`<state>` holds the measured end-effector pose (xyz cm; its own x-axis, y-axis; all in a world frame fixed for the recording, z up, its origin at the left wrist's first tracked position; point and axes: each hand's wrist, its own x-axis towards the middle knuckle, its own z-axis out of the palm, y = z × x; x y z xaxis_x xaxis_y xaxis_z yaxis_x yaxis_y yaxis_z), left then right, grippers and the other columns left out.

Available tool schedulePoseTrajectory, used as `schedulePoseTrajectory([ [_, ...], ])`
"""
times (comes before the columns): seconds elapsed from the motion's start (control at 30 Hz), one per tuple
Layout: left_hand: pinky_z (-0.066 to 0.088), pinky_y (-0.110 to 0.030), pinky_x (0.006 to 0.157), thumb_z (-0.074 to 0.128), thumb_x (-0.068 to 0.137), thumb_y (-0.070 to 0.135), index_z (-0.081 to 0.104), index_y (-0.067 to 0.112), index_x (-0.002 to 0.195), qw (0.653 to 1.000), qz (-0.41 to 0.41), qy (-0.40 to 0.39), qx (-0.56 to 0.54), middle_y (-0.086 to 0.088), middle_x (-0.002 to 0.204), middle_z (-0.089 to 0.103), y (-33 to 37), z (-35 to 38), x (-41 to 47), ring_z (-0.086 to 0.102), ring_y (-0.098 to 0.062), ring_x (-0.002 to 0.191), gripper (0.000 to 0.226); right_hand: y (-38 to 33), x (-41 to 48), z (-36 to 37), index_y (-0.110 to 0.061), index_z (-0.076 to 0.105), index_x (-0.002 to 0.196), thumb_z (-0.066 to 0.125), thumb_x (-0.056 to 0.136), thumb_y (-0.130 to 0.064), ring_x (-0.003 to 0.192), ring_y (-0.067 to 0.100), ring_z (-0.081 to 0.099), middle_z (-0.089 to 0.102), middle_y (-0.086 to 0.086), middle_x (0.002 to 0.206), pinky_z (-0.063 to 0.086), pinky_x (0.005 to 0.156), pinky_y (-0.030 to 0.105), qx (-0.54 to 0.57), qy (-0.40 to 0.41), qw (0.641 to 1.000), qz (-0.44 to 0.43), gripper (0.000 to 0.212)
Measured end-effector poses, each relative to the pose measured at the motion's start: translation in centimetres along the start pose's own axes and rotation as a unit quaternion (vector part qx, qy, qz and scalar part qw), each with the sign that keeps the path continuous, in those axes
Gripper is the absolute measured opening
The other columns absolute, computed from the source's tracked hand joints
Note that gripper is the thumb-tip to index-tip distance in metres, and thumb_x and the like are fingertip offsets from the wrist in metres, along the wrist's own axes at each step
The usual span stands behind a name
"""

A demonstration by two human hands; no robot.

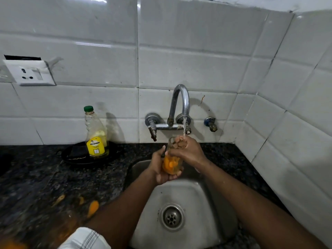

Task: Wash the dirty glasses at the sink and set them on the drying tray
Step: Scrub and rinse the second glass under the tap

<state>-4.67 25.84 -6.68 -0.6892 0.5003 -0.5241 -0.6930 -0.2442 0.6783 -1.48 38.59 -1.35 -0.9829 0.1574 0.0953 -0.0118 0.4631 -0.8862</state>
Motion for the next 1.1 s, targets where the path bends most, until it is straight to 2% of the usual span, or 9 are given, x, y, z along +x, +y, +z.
schedulePoseTrajectory([
  [0.1,0.042,-0.022,0.045,0.032,0.097,0.055,0.068,0.003,0.101,0.999,0.029,0.026,-0.006,-0.012,0.069,0.064,-0.7,1.4,0.1,0.056,-0.020,0.056,0.063,-0.2,-0.2,0.0,-0.020,0.059,0.118,0.086,0.070,-0.036,0.097,0.010,0.064,0.066,-0.008,0.106,0.051,0.076,0.022,-0.022,-0.015,1.000,0.016,0.057],
  [0.3,0.051,-0.030,0.051,0.050,0.096,0.042,0.062,0.013,0.097,0.970,0.093,0.221,0.044,-0.019,0.097,0.067,0.8,1.5,0.2,0.064,-0.029,0.079,0.031,0.4,-1.0,-0.3,-0.023,0.062,0.117,0.072,0.084,-0.043,0.097,0.008,0.062,0.069,-0.008,0.104,0.051,0.083,0.023,-0.221,0.028,0.961,-0.166,0.040],
  [0.4,0.049,-0.029,0.048,0.056,0.094,0.042,0.067,0.010,0.092,0.961,0.146,0.219,0.084,-0.018,0.092,0.071,0.9,1.1,0.2,0.067,-0.030,0.076,0.034,-0.4,0.6,-1.3,-0.015,0.072,0.104,0.069,0.086,-0.026,0.097,0.014,0.069,0.074,-0.001,0.100,0.053,0.092,0.032,-0.132,-0.149,0.980,-0.025,0.022],
  [0.6,0.050,-0.030,0.051,0.057,0.095,0.024,0.069,0.010,0.077,0.951,0.242,0.161,0.105,-0.011,0.073,0.069,1.6,-0.3,0.3,0.065,-0.025,0.065,0.025,-2.8,4.4,-3.2,-0.024,0.056,0.127,0.056,0.082,0.014,0.099,-0.005,0.064,0.065,-0.013,0.114,0.049,0.086,0.016,-0.124,-0.479,0.866,0.071,0.059],
  [0.77,0.044,-0.026,0.040,0.053,0.096,0.030,0.067,0.008,0.088,0.966,0.125,0.170,0.148,-0.014,0.078,0.069,3.4,-0.2,0.7,0.063,-0.023,0.055,0.028,-1.6,6.1,-2.5,-0.016,0.049,0.139,0.064,0.079,0.009,0.104,0.013,0.059,0.057,-0.005,0.118,0.047,0.084,0.019,-0.325,-0.458,0.818,-0.127,0.066],
  [0.87,0.055,-0.035,0.058,0.060,0.093,0.028,0.074,0.010,0.086,0.940,0.268,0.165,0.132,-0.014,0.085,0.074,3.4,-0.7,1.0,0.069,-0.029,0.073,0.024,-0.8,6.3,-2.6,-0.026,0.052,0.132,0.068,0.082,0.002,0.104,0.011,0.057,0.056,-0.014,0.115,0.049,0.090,0.022,-0.297,-0.469,0.829,-0.069,0.059],
  [0.93,0.057,-0.047,0.068,0.065,0.083,0.034,0.076,0.013,0.075,0.917,0.336,0.160,0.144,-0.014,0.079,0.073,3.2,-0.9,0.7,0.069,-0.035,0.077,0.025,-0.4,5.6,-2.2,-0.021,0.058,0.123,0.073,0.078,-0.004,0.109,0.024,0.062,0.063,0.002,0.118,0.052,0.100,0.043,-0.235,-0.461,0.855,-0.034,0.050],
  [1.0,0.057,-0.054,0.066,0.065,0.079,0.037,0.074,0.011,0.073,0.923,0.286,0.173,0.191,-0.014,0.074,0.070,3.4,-1.0,0.3,0.066,-0.032,0.069,0.028,-0.1,4.7,-1.9,-0.023,0.057,0.127,0.069,0.081,-0.003,0.115,0.024,0.061,0.061,0.007,0.126,0.050,0.101,0.050,-0.240,-0.433,0.866,-0.070,0.051],
  [1.1,0.053,-0.036,0.046,0.056,0.094,0.027,0.068,0.006,0.092,0.964,0.109,0.144,0.198,-0.016,0.084,0.071,4.4,-1.0,-0.3,0.067,-0.027,0.061,0.024,0.5,3.8,-1.2,-0.034,0.055,0.129,0.057,0.087,-0.010,0.117,0.014,0.058,0.059,-0.004,0.126,0.052,0.098,0.043,-0.289,-0.418,0.846,-0.159,0.048],
])
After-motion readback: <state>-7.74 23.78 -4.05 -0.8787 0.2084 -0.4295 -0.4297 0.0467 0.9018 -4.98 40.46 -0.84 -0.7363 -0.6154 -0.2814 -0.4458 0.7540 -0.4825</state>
